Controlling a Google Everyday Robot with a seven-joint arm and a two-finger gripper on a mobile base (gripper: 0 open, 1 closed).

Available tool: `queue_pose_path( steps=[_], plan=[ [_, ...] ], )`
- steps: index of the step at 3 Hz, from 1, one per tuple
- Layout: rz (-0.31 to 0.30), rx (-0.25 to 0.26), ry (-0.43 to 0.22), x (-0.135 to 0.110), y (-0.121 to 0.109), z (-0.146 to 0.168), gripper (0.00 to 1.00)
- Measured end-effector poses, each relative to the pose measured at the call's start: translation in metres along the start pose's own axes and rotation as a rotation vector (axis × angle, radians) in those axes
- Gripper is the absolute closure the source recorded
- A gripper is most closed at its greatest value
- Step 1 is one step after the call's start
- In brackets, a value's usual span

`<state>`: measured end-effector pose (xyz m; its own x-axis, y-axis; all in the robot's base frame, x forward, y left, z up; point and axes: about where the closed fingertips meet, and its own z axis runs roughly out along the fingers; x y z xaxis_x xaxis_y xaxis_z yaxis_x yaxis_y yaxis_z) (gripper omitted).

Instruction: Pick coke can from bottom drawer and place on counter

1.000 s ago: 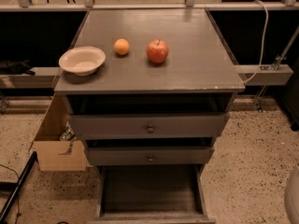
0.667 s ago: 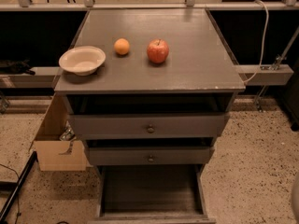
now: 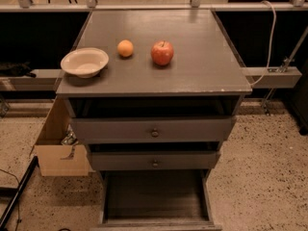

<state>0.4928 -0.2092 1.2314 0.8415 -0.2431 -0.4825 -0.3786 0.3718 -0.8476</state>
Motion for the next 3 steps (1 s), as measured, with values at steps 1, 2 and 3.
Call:
queue_pose_path(
  steps=[1,2,3],
  plan=[
    [0.053,-0.080,-0.009,0.001,0.018,-0.012,1.00],
    [0.071,-0.075,-0.007,0.005,0.017,-0.006,1.00],
    [0.150,-0.049,0.065,0.033,0.013,-0.008,1.00]
  ],
)
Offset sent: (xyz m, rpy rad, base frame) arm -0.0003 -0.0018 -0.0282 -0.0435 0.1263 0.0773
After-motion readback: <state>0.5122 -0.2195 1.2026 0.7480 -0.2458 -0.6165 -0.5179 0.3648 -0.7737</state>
